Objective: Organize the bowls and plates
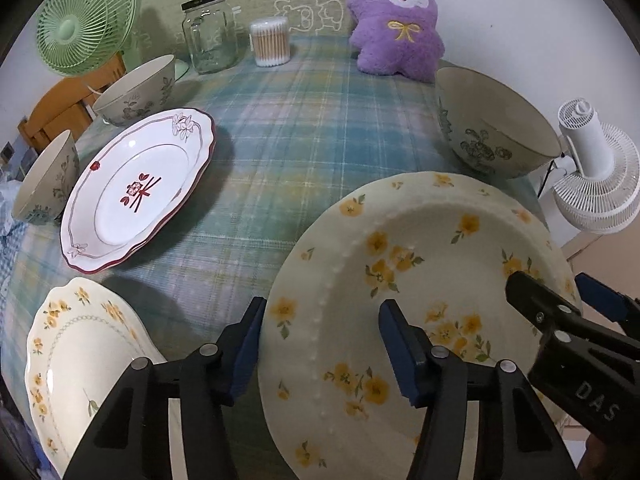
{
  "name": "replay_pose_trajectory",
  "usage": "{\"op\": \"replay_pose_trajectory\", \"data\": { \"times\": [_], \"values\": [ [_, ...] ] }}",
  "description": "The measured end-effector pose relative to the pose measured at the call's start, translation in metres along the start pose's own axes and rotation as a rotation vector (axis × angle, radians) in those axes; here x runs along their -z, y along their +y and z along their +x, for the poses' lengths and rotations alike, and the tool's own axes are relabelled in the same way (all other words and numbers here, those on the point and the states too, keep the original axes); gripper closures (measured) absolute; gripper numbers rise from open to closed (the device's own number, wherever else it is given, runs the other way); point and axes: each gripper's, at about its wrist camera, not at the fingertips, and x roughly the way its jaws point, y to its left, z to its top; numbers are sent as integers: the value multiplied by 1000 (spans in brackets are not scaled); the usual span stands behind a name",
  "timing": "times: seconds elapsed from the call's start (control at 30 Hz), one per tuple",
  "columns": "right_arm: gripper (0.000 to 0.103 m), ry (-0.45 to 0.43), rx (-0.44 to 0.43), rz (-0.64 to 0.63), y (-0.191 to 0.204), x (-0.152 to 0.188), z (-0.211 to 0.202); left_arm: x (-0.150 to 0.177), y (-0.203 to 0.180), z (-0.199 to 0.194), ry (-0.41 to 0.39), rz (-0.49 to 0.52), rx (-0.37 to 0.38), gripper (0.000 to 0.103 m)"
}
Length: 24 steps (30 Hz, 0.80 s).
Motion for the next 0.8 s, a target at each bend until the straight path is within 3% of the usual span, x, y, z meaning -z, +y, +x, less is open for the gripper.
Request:
{"op": "replay_pose_trajectory", "data": {
  "times": [0.1, 0.8],
  "values": [
    [30, 28, -6, -2, 2, -2, 8, -1, 1, 1, 1, -11, 2, 44],
    [35, 87, 8, 31, -2, 6, 4, -10, 0, -2, 14, -31, 6, 44]
  ]
}}
